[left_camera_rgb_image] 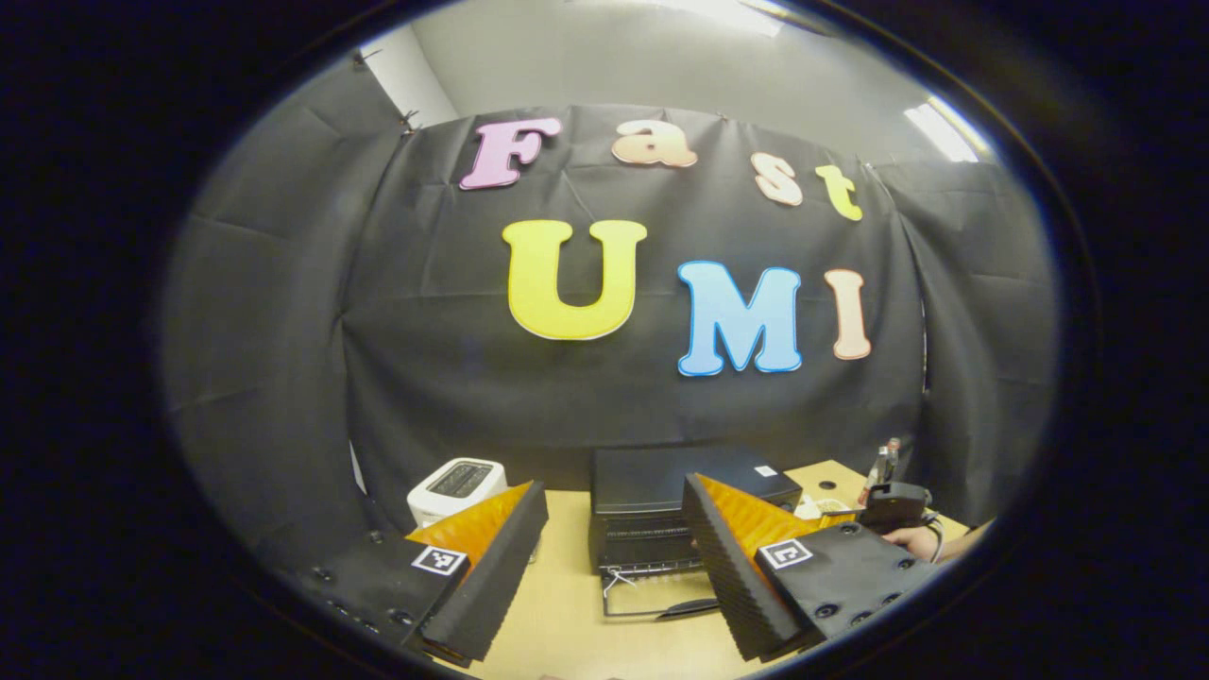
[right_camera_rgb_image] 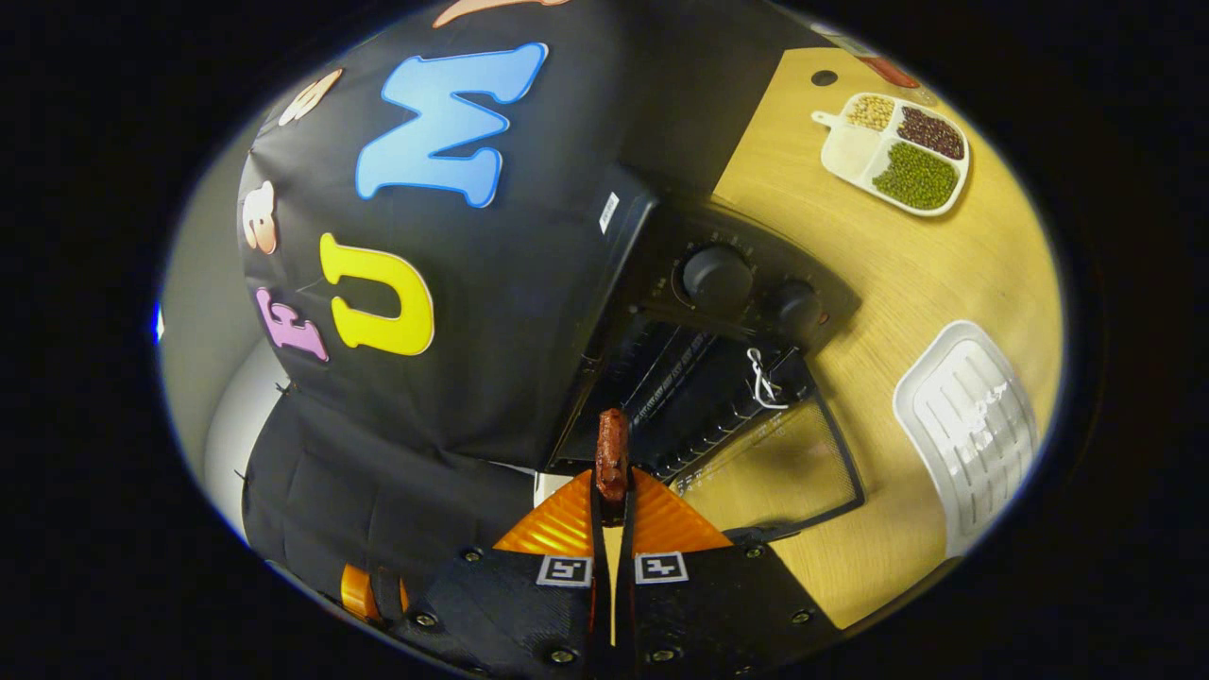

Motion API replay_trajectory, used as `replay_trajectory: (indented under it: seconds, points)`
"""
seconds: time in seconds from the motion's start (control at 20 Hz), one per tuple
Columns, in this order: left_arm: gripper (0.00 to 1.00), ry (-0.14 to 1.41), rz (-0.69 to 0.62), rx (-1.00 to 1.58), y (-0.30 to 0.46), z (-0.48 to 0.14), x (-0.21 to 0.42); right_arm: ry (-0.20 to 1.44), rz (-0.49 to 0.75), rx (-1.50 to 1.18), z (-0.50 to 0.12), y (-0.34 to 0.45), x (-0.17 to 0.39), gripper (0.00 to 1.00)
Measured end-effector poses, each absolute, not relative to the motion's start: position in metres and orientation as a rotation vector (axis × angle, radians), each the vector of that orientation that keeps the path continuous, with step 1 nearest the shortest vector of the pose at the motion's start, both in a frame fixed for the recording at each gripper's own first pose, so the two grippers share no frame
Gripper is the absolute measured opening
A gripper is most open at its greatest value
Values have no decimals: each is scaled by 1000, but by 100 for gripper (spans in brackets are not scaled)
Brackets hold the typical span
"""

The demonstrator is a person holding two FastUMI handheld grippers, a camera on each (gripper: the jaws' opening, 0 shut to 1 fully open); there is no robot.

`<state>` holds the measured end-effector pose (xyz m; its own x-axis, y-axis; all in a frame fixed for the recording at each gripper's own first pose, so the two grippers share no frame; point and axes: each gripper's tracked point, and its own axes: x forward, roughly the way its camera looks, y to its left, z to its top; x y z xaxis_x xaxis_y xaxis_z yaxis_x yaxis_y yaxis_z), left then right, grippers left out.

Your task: Open the electric oven with the left hand, put the food in, and close the electric oven.

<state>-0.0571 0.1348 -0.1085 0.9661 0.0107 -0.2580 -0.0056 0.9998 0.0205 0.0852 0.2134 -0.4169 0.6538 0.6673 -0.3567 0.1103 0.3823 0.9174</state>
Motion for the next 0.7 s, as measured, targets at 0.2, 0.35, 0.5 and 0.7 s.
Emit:
replay_trajectory:
  seconds: [0.2,0.35,0.5,0.7]
  points:
    - [97,290,-1,11,149,-118,-67,792,316,1153,-442,238,116,2]
    - [97,310,9,11,165,-126,-71,782,247,1159,-460,250,133,3]
    - [100,327,31,-1,184,-132,-73,733,153,1184,-469,247,152,2]
    - [100,331,49,-30,201,-138,-66,786,51,1101,-490,246,151,12]
